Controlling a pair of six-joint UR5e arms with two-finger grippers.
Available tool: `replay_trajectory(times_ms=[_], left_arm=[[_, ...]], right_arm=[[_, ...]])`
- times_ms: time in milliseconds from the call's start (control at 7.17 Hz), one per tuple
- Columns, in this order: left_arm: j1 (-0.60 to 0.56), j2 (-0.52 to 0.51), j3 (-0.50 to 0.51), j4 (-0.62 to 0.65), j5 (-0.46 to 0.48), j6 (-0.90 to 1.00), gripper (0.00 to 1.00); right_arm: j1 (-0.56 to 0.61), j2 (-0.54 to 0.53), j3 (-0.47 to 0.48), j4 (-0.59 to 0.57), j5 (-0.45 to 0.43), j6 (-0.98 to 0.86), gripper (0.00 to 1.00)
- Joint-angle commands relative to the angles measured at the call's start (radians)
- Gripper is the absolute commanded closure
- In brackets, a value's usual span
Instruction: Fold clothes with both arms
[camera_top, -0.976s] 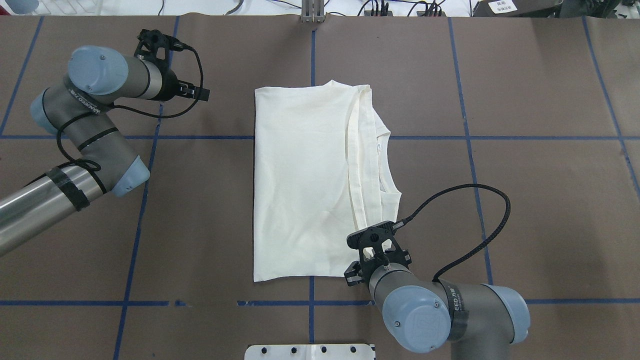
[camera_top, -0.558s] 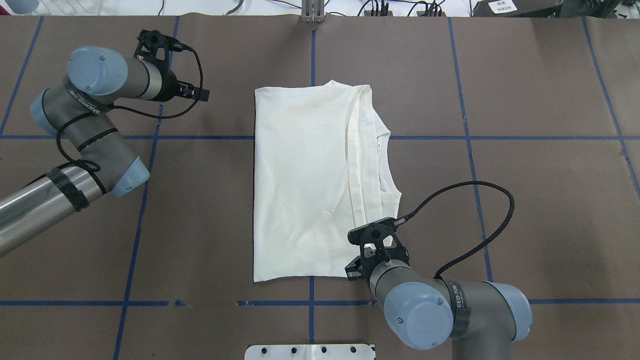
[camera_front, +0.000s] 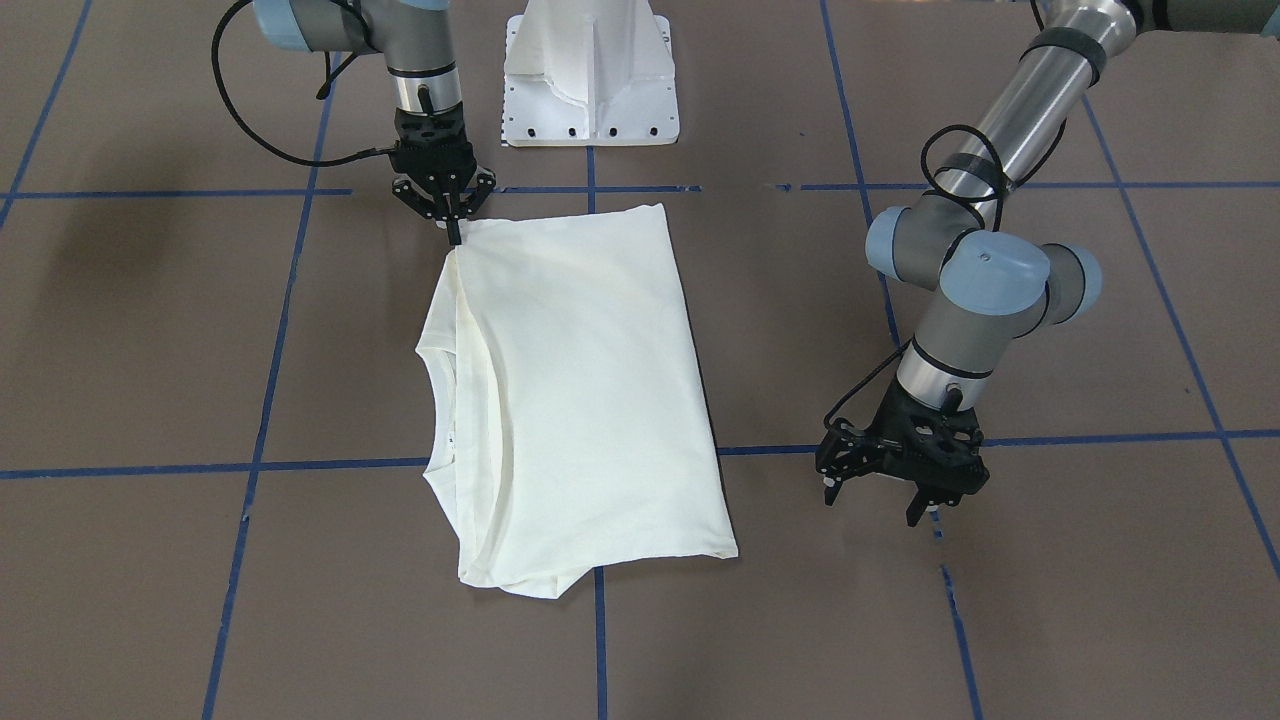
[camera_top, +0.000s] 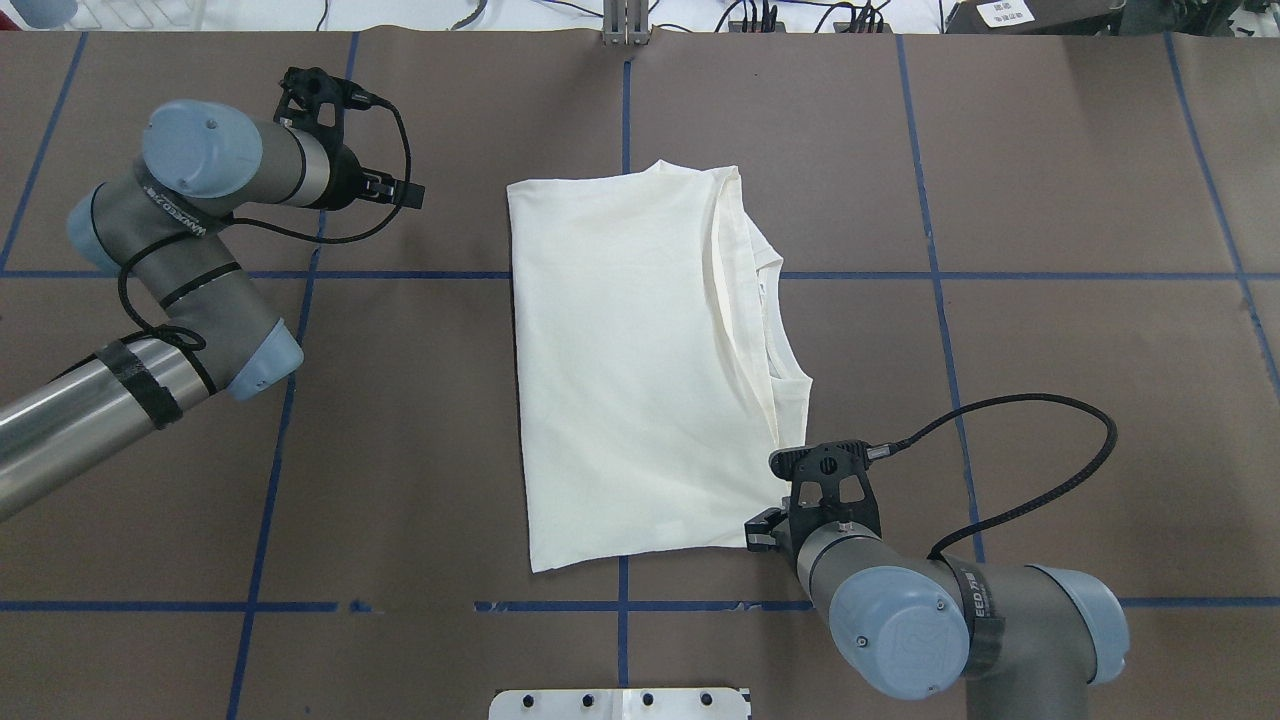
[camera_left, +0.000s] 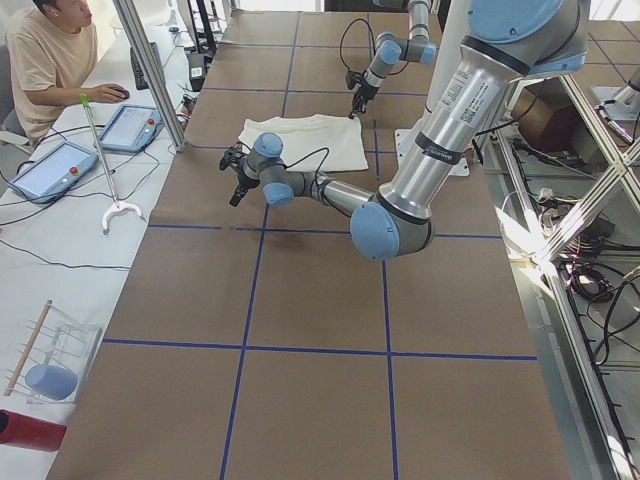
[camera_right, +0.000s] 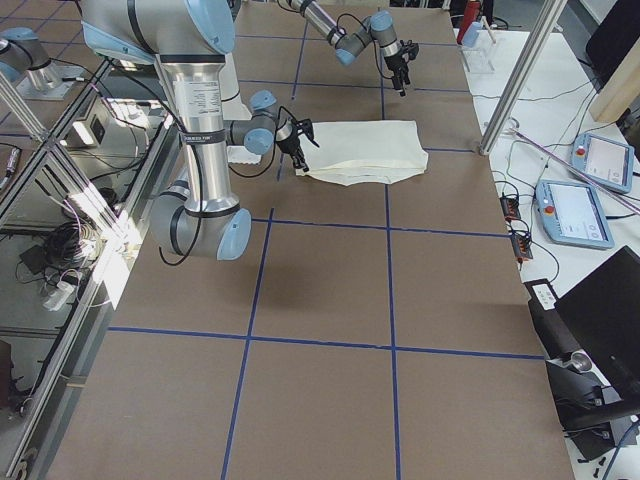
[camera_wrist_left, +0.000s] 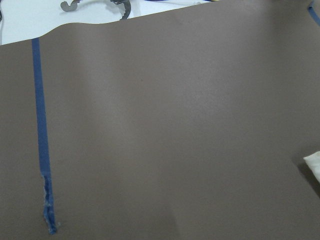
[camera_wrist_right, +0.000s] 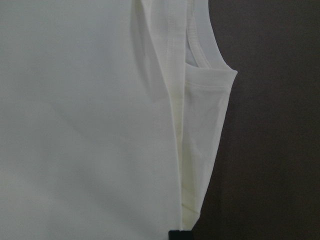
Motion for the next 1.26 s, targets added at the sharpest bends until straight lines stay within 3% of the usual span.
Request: replay_trajectory(times_ms=[0,139,279,418,697,976,1116], left_arm=[[0.009,0.0,0.0,0.0,0.0,-0.007,0.0],[0.012,0.0,0.0,0.0,0.0,-0.007,0.0],[0.012,0.0,-0.018,0.0,0.0,-0.007,0.0],[0.016,0.0,-0.04,0.003,-0.002,-0.037,0.0],[0.042,0.026,-0.128,0.009,-0.062,-0.198,0.0],[0.183,0.164,-0.395,0.027,-0.065,-0.417,0.0],[0.31,0.24,-0.548,0.088,0.027,-0.544,0.0]], right_arm=[[-0.028,-0.007,0.007,0.001,-0.014,0.124,0.44],[-0.028,0.008,0.013,0.001,-0.006,0.124,0.0],[-0.001,0.006,0.057,0.001,0.007,0.114,0.0],[0.051,0.003,0.088,0.058,0.097,0.112,0.0],[0.085,-0.085,0.089,0.349,0.146,0.127,0.0],[0.114,-0.228,0.102,0.492,0.145,0.24,0.0],[0.137,-0.278,0.121,0.513,0.145,0.276,0.0]])
